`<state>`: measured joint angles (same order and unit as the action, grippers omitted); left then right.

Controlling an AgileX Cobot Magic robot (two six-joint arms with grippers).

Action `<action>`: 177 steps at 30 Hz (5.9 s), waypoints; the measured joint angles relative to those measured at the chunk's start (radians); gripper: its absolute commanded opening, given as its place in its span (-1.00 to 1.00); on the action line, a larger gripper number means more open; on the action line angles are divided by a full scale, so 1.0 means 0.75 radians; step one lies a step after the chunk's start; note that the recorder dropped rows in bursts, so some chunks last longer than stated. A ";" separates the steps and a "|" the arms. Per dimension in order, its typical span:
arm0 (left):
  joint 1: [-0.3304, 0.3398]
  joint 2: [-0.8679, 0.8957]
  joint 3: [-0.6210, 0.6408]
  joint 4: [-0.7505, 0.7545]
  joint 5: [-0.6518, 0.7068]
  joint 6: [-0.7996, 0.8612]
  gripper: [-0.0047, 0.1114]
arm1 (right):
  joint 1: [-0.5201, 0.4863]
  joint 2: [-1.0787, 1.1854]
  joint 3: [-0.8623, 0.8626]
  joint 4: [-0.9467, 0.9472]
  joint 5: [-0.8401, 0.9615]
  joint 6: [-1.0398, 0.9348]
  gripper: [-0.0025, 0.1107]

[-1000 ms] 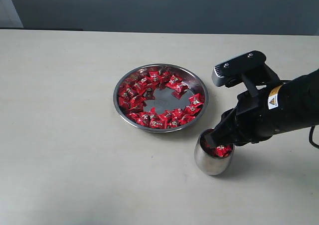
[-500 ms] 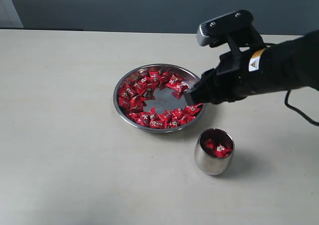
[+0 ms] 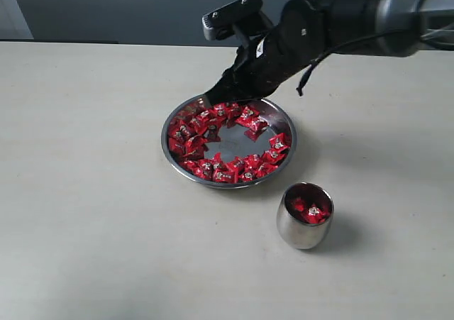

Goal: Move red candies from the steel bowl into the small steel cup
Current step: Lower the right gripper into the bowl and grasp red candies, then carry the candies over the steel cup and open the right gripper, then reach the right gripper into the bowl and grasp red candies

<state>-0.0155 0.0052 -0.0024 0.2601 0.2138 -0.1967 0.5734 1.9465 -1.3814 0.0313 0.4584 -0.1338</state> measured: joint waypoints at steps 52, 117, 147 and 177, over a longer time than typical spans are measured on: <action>0.000 0.000 0.000 0.000 0.000 0.000 -0.91 | 0.000 0.398 -0.313 -0.387 0.301 0.204 -0.41; 0.000 0.000 0.000 0.000 0.000 0.000 -0.91 | 0.075 -0.817 0.850 0.055 0.202 0.294 -0.95; 0.000 0.000 0.000 0.000 0.000 0.000 -0.91 | 0.075 -0.817 0.947 0.112 0.067 0.178 -0.38; 0.000 0.000 0.000 0.000 0.000 0.000 -0.91 | 0.075 -0.013 0.064 0.073 -0.173 0.028 -0.38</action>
<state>-0.0155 0.0052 -0.0024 0.2601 0.2138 -0.1967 0.6296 1.9371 -1.3335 0.0861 0.3284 -0.1128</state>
